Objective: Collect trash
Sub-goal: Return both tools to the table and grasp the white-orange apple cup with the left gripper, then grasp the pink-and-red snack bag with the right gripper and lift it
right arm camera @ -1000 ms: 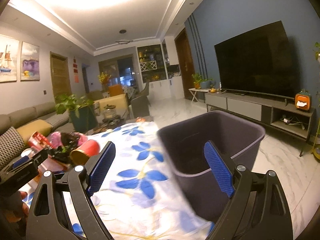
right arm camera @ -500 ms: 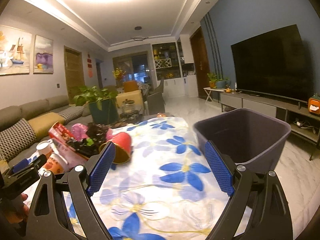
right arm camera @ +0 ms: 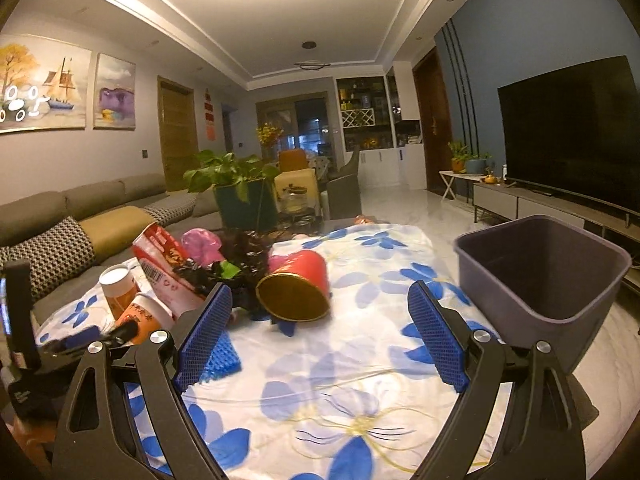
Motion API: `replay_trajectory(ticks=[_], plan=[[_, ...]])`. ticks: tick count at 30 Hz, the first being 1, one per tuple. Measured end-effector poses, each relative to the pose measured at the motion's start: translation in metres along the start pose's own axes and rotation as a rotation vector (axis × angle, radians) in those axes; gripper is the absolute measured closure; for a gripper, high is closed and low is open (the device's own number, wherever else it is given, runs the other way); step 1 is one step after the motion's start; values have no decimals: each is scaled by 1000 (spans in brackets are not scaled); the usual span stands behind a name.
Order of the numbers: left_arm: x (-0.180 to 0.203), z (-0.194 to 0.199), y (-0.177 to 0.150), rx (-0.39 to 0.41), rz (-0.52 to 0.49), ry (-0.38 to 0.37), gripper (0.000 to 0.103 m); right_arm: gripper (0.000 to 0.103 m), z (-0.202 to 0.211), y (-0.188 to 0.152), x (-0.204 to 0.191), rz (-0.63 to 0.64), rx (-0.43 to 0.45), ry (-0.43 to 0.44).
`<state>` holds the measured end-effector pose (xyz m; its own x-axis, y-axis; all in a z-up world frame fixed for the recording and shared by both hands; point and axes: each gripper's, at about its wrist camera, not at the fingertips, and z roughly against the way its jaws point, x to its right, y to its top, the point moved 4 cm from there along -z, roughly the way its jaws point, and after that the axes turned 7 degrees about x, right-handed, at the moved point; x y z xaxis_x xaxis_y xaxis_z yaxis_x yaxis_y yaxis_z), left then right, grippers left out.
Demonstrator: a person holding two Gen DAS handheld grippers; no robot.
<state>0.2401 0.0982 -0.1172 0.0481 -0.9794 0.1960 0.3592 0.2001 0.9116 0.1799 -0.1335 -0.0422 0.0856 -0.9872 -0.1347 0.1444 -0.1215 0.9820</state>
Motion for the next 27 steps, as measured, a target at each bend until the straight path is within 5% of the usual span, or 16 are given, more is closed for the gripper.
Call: replay_trajectory(ticks=[3,14,27], plan=[[-3,-10,-5,-45,24,-39,43,19,-6,-2,-8,11,-9,16],[-5,-6,-7,-26,43,-114,46,21,-21,-11,-36,46,-41,76],[-34,49,23,106,95,-31,46,28,-44,-13,-84,78,-59,154]])
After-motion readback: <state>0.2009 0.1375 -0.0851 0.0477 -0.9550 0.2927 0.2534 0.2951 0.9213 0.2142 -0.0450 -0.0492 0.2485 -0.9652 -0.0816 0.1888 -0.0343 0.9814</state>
